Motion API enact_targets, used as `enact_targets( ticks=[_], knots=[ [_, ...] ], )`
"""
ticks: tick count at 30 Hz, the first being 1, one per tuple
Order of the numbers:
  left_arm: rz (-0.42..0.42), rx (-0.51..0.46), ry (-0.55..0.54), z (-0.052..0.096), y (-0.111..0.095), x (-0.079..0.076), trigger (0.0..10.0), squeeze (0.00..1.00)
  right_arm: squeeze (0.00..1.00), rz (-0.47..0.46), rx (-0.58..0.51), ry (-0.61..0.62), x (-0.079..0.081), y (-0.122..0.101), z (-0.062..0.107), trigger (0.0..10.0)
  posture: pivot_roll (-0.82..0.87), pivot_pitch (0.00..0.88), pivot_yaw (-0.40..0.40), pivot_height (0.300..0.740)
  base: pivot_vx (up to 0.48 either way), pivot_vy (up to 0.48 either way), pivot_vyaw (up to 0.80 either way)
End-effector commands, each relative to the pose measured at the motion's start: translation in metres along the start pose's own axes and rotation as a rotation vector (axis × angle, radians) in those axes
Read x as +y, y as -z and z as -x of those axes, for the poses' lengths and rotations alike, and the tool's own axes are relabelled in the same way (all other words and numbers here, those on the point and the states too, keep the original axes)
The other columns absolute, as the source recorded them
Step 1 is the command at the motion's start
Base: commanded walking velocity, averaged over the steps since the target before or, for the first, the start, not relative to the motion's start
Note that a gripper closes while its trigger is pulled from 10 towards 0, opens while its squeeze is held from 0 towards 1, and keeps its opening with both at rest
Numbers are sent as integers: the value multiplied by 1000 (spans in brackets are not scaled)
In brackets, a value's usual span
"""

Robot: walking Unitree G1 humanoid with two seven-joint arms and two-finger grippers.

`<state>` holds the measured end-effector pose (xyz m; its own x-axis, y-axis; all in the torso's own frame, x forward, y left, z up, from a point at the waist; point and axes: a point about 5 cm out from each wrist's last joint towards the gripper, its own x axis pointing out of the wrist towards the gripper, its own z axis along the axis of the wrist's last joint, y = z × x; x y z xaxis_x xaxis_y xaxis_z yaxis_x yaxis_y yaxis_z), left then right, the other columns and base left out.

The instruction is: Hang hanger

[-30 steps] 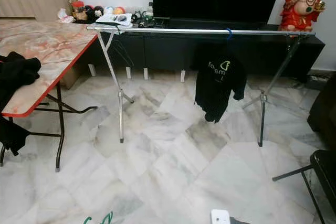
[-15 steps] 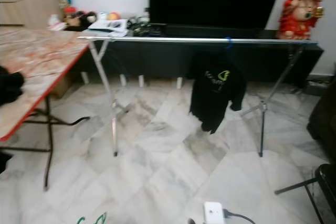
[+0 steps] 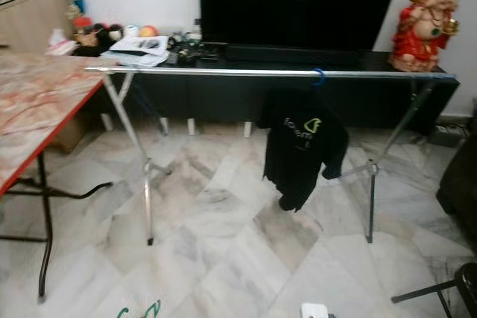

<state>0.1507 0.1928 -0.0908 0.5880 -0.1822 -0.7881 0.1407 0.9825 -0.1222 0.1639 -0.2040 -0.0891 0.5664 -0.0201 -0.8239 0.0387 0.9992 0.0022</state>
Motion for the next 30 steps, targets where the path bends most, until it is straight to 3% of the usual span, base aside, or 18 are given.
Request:
enact_targets(
  ticks=[1,9,18,26,30],
  knots=[
    [-23,19,-21,4,2,10,10000,0,0,1,-18,-28,12,-7,-3,10000,112,17,-19,740,360,0,0],
    [-23,21,-20,4,2,10,10000,0,0,2,-27,-31,19,-14,-5,10000,112,16,-18,740,359,0,0],
    [-21,20,-18,3,2,9,10000,0,0,-4,-23,-27,13,-9,-3,10000,112,16,-19,740,359,0,0],
    [-20,19,-18,3,2,9,10000,0,0,-3,-37,-32,18,-20,-6,10000,112,17,-20,740,360,0,-754],
    [-18,20,-20,3,2,9,10000,0,0,-1,-48,-34,21,-26,-7,10000,113,16,-20,740,358,0,0]
  ],
)
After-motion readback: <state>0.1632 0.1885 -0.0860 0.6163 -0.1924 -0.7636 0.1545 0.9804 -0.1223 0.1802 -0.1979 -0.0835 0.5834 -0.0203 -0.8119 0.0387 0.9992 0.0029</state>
